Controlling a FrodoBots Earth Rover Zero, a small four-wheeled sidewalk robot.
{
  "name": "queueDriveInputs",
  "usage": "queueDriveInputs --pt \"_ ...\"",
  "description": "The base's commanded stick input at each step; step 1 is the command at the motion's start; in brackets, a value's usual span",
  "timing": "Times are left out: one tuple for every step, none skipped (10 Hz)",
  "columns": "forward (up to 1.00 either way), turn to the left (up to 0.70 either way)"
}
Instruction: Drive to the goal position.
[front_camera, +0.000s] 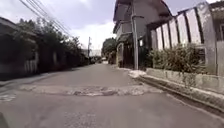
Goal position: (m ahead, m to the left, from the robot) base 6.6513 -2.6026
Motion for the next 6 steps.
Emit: queueDriveInputs --pt "0.7 0.01" --pt "0.7 0.01" --pt "0.7 0.01" --pt "0.7 0.01" --pt "0.7 0.01" --pt "0.7 0.01"
